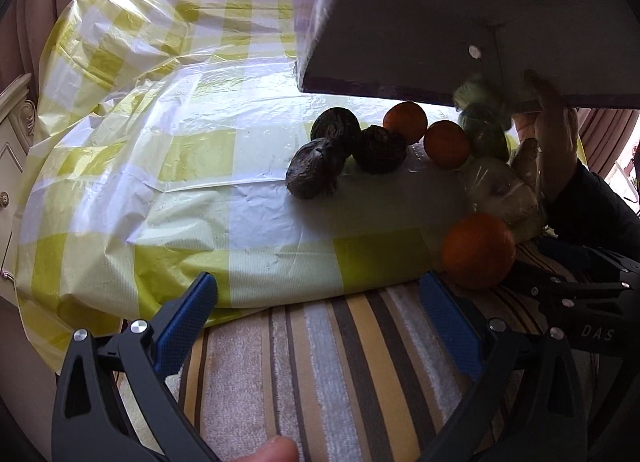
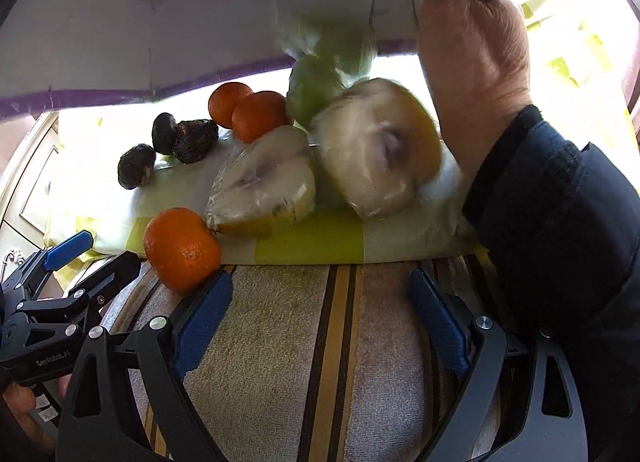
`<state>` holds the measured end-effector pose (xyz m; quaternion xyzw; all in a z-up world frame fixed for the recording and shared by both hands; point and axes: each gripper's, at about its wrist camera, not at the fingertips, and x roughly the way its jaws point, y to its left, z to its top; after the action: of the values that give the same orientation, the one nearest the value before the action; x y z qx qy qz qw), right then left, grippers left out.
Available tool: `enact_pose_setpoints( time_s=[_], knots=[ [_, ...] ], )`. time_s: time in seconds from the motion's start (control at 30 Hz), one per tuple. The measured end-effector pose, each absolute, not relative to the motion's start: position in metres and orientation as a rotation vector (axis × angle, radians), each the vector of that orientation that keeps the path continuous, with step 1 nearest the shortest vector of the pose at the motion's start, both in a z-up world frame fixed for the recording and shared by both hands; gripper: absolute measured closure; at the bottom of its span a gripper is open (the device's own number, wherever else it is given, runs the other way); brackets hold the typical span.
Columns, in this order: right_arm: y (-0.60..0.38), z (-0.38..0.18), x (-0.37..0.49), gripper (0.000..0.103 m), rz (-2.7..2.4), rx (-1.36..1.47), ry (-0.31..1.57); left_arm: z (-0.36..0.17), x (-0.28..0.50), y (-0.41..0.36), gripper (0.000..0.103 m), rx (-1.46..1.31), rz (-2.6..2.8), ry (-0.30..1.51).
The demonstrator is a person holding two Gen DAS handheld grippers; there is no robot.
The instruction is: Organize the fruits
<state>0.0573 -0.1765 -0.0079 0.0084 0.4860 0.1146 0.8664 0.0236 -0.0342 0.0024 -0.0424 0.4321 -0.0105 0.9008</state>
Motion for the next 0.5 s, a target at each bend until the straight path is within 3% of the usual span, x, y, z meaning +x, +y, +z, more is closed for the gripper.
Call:
enact_pose_setpoints(
  time_s=[0.5],
  knots=[
    [-0.19,-0.006,0.042,0.015,0.241,0.024,0.993,0.007,0.01,-0.038,0.002,-0.069,-0.041,0.895]
  ],
)
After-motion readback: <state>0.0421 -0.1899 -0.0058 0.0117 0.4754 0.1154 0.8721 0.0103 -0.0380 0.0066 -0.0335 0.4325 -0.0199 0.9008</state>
